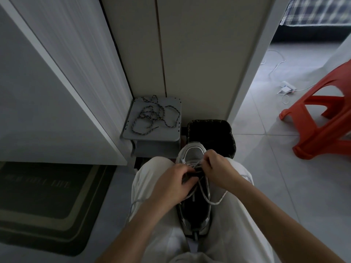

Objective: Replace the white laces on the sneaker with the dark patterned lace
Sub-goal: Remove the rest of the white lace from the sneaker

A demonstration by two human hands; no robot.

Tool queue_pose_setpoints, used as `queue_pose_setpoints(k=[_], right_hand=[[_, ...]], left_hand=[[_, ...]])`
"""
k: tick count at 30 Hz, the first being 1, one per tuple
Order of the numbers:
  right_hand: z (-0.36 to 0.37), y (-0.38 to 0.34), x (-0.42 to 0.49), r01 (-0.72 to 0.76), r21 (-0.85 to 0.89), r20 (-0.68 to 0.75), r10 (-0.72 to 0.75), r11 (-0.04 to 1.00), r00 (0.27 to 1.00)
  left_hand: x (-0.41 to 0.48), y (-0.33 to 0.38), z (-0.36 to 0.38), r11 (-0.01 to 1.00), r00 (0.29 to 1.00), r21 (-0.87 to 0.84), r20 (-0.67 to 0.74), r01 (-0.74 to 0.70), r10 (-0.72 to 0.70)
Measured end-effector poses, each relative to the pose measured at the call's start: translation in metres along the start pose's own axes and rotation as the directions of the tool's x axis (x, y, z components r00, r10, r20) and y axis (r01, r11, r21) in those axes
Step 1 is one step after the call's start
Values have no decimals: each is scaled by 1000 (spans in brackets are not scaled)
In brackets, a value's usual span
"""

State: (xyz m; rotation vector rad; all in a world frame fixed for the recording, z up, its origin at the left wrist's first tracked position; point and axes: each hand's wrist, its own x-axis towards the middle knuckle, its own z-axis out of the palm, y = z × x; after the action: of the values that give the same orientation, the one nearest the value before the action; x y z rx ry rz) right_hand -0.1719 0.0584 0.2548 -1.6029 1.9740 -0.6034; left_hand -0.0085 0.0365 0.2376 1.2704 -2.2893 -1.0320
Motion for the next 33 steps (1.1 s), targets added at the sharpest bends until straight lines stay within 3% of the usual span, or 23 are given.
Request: queue_pose_setpoints(k=[6, 9, 13, 15, 19, 22, 26, 28, 30, 33], right_hand=[[-11, 19, -5, -119, 38, -1, 120, 992, 993], [3, 23, -21, -95, 31, 57, 93, 995, 994], [16, 16, -21, -35, 24, 9, 35, 999, 999], [8, 13, -15, -26, -54, -6, 25, 998, 1000], [-11, 16, -7, 40, -318, -186, -104, 947, 977], [-5, 17, -12, -6, -217, -211, -41, 976, 977], [13, 19, -26, -118, -1, -28, 118, 993, 993], [21, 18, -29, -77, 22, -67, 78, 997, 995], [14, 19, -25, -32, -71, -128, 23, 997, 991], [-20, 25, -4, -58, -59, -321, 36, 997, 946]], left_hand=[[10, 0, 5, 1000, 1000, 11, 20, -21, 21], [12, -1, 7, 1000, 1000, 10, 22, 3, -3], [11, 1, 9, 999, 997, 36, 67, 39, -42], [11, 4, 9, 996, 996, 74, 59, 59, -64], [11, 5, 9, 993, 996, 93, 59, 66, -72], [10, 2, 8, 995, 994, 71, 81, 73, -78], [9, 0, 7, 994, 987, 86, 139, 68, -79], [8, 0, 8, 993, 986, 107, 153, 57, -73], [7, -1, 8, 993, 986, 108, 154, 51, -67], [7, -3, 8, 994, 986, 98, 150, 57, -72]])
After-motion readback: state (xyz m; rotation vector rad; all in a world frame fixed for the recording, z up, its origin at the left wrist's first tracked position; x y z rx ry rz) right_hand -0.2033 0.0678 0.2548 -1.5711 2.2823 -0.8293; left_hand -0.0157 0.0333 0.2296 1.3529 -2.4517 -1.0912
